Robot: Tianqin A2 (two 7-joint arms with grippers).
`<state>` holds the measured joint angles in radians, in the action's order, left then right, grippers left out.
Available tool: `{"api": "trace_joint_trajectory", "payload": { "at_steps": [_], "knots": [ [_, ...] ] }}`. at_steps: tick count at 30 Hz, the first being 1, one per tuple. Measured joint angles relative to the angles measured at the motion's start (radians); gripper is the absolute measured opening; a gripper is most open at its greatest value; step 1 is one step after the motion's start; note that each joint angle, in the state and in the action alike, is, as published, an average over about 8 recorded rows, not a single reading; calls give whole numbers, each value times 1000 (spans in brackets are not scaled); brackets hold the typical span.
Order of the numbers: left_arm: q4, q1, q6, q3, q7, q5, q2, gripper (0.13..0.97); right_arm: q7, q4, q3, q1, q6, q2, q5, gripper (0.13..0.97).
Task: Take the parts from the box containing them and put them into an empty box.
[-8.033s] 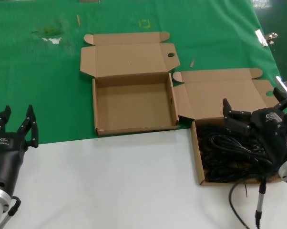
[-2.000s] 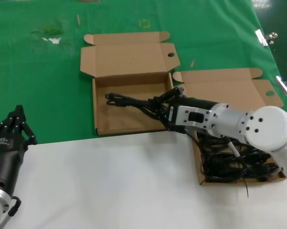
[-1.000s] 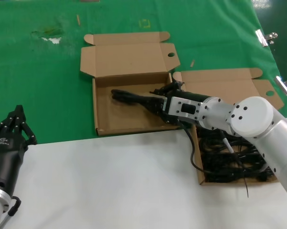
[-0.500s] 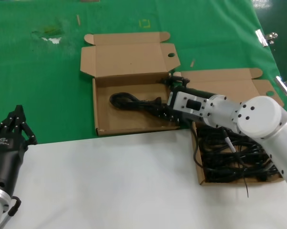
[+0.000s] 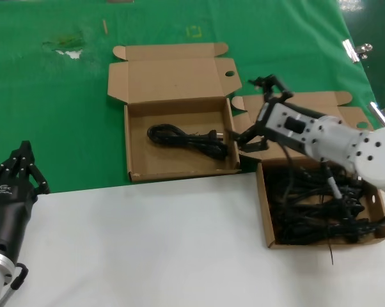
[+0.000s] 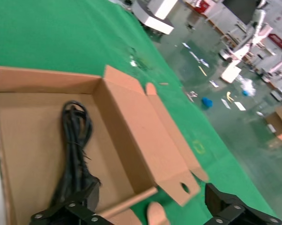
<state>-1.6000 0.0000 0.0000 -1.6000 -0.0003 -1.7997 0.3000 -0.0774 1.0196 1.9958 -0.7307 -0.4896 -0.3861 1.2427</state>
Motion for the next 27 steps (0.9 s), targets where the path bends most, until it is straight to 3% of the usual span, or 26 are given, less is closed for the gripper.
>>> {"api": "trace_joint_trajectory", "payload": {
  "at_steps": [6,15,27],
  "knots": [
    [0,0,0,0,0,0,0,140,61,65,-36,32,-4,-49,-13,812],
    [0,0,0,0,0,0,0,140,136,185,-99,106,-14,-128,0,921],
    [0,0,0,0,0,0,0,146,154,229,-125,138,-16,-160,18,965]
  ]
}}
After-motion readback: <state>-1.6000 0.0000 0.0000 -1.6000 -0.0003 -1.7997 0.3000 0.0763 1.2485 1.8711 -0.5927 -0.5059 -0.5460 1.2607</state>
